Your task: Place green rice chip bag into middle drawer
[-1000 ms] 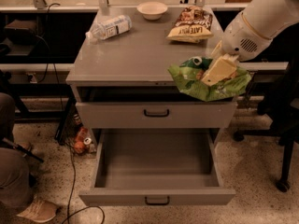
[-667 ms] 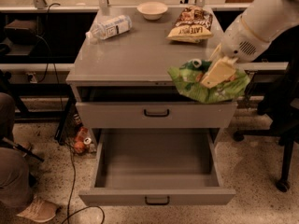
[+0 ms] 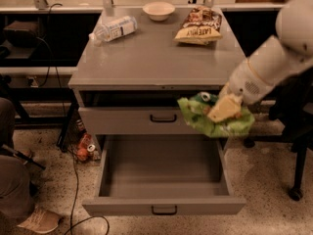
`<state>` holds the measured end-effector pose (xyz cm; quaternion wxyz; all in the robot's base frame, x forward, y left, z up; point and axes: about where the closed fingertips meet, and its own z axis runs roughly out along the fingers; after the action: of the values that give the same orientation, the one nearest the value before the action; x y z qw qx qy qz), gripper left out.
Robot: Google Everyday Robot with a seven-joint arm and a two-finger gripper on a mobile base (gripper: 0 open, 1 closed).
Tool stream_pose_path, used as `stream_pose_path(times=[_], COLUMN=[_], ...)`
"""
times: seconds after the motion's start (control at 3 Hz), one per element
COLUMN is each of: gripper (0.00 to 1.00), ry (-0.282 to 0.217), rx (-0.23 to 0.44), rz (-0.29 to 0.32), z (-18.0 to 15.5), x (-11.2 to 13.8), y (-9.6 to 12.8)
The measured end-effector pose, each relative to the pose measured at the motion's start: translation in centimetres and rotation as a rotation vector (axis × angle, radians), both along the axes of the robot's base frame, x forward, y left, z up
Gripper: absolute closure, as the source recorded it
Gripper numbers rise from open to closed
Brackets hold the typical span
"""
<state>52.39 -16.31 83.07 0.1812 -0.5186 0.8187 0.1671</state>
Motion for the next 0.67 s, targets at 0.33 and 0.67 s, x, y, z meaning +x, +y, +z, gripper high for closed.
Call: stream_pose_path(times=[0.33, 0.67], gripper=[1.0, 1.0], ry=[0.123, 0.278], rx=[0.016, 0.056], rz=[-0.073, -0.125], z=[-7.8, -16.7], x=[-2.6, -6.2], y=[0.1, 1.7])
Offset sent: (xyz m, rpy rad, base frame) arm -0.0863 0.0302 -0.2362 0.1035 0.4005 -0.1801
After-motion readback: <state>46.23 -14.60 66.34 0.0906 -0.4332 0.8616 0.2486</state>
